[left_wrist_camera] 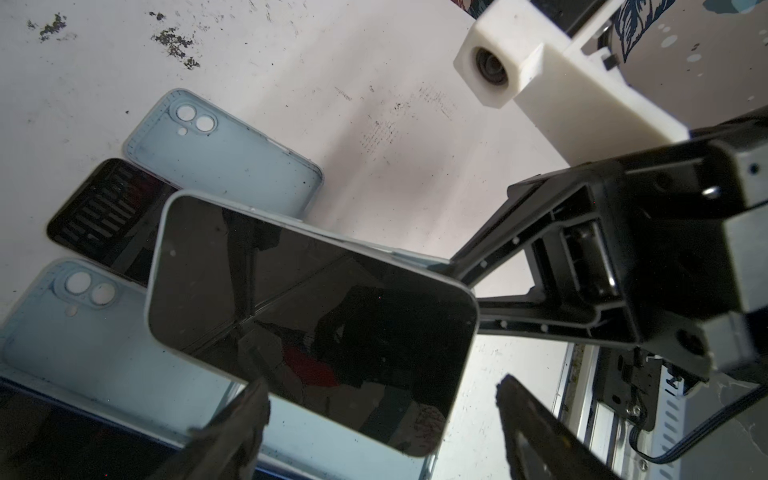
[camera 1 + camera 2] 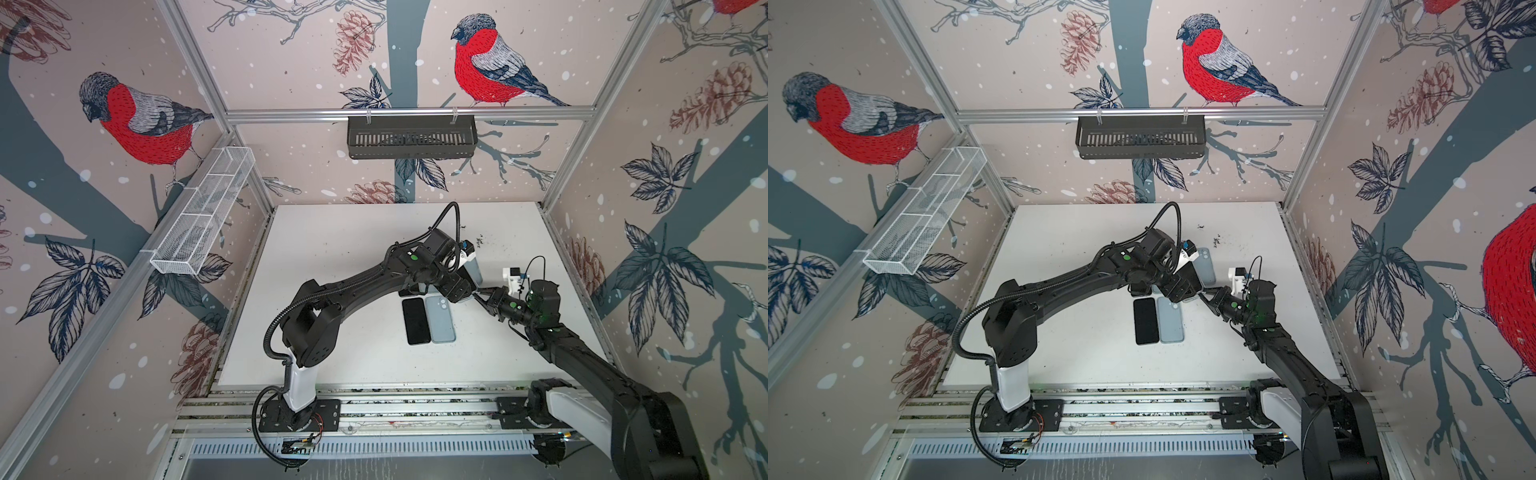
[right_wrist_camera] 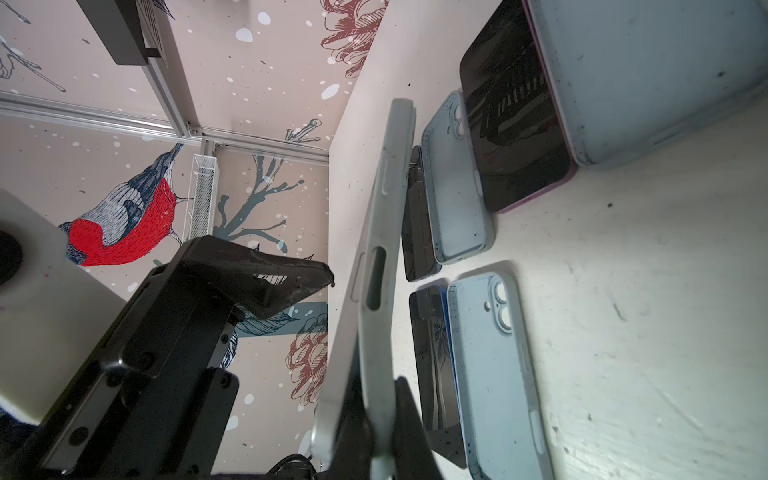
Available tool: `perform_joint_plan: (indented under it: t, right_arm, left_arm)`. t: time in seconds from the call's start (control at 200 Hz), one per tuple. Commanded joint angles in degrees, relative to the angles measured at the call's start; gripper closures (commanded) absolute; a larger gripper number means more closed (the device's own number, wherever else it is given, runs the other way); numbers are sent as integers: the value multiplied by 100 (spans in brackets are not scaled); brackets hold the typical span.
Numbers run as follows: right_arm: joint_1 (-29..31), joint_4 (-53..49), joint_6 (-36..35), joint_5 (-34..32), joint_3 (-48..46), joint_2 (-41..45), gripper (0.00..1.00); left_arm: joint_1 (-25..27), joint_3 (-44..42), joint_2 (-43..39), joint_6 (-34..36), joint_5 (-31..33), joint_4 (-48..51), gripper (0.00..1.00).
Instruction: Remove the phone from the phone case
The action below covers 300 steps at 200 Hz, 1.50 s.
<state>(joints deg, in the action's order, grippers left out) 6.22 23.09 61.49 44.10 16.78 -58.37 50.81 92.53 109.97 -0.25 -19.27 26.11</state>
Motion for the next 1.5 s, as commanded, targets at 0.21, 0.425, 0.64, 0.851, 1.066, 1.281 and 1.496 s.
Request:
perform_joint_plan:
  t: [0.21, 0.425, 0.64, 0.851, 1.066, 1.281, 1.496]
  right_arm:
    - [-7, 451, 100, 143, -43, 97, 100]
    - [3, 503, 196, 143, -117, 205, 100]
    - [-6, 580, 356, 126, -218, 325, 100]
    - [0, 679, 548, 134, -262, 426, 100]
    - [-6, 532, 566, 119, -271, 535, 100]
    - [-10, -160, 521, -14, -169, 740, 100]
    - [-425, -2067, 88, -353, -166, 1015, 100]
  left_arm:
    - [221, 105, 181, 146, 630, 88, 17]
    - [322, 162, 245, 36, 1508, 91, 25]
    - [468, 122, 191, -66, 2279, 13, 39]
    - [631, 308, 350, -143, 2546, 214, 49]
    - [728, 316, 393, -168, 2449, 245, 71]
    - [782, 291, 195, -315, 2401, 246, 85]
    - [1059, 30, -372, -322, 2992, 509, 89]
